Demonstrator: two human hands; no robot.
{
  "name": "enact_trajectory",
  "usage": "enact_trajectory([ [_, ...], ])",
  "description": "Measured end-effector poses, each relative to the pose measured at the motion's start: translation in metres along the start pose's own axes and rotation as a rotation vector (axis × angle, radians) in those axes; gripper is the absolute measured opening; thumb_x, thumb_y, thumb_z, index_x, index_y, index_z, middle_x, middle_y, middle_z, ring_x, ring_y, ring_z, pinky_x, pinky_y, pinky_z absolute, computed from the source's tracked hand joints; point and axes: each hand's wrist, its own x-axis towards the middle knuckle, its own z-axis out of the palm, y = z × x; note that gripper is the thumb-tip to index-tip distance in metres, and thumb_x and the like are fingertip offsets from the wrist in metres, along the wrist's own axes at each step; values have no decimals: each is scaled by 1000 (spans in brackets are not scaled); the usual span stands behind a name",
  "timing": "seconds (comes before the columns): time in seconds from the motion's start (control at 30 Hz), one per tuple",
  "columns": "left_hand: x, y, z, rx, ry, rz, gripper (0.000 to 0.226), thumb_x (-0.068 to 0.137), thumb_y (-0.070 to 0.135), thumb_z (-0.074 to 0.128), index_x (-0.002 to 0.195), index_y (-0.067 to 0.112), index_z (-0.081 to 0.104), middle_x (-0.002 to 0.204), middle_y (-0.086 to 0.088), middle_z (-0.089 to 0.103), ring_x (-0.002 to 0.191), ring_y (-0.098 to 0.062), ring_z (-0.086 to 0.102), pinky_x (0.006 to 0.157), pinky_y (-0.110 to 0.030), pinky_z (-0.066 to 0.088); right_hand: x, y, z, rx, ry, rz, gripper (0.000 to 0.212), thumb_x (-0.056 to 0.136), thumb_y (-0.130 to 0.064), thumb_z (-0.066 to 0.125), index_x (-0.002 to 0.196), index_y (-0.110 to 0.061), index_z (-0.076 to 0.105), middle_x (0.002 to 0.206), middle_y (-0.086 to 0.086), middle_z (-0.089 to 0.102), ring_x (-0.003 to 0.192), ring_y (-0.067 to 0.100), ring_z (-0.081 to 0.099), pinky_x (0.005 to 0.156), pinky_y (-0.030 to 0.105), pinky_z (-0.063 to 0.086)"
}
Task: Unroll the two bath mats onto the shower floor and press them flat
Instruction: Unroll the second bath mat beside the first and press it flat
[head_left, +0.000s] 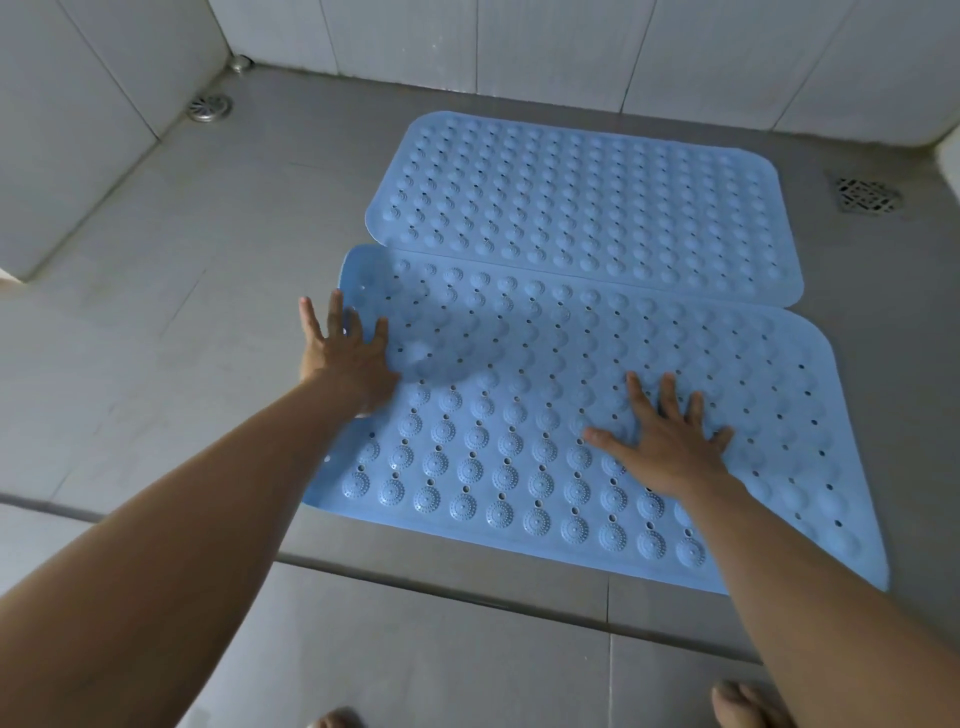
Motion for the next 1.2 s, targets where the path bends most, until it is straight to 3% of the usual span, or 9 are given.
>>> enact_trajectory([
  [0.13,0,0,12,-80,-100,-43,85,89,78,10,157,32,-11,166,-16,0,149,-41,-19,111,-69,-15,0,1,-1,1,17,-6,111,64,-100,23,151,-48,-22,163,-4,-29,151,35,-20,114,72,-3],
  [0.23,-1,2,29,-387,-143,-62,80,91,77,19,154,42,-16,166,-12,-14,150,-45,-7,118,-65,7,-2,3,0,33,41,-10,115,65,-99,27,152,-42,-23,164,-2,-28,151,33,-19,115,70,-3],
  [0.3,-1,2,37,-472,-124,-51,79,91,75,22,154,44,-15,165,-10,-17,150,-45,-4,118,-61,14,-4,7,0,88,115,-1,113,69,-96,26,155,-38,-21,165,5,-24,152,31,-16,117,68,-4],
  [0.4,3,2,44,-492,-105,-50,79,91,76,25,154,46,-12,165,-9,-17,150,-43,-3,117,-60,16,-7,25,-2,85,218,138,106,74,-94,18,156,-36,-15,165,13,-20,152,34,-17,114,71,-5],
  [0.5,5,4,48,-514,-110,-56,79,91,75,27,154,47,-12,165,-8,-18,150,-43,-5,116,-63,14,-8,46,-5,149,118,308,111,63,-102,18,151,-46,-20,163,14,-27,149,40,-23,109,77,-6],
  [0.73,5,4,56,-505,-85,-45,79,89,75,26,153,48,-11,164,-10,-17,149,-44,-4,116,-65,14,-6,54,-9,209,59,297,113,58,-105,22,148,-53,-24,161,9,-32,148,37,-27,107,79,-5],
  [1.2,0,5,56,-478,-23,-15,82,84,79,23,154,48,-6,163,-12,-8,148,-45,6,113,-63,25,-19,61,-15,204,32,293,115,61,-102,30,151,-51,-20,163,7,-28,150,37,-22,108,79,2],
])
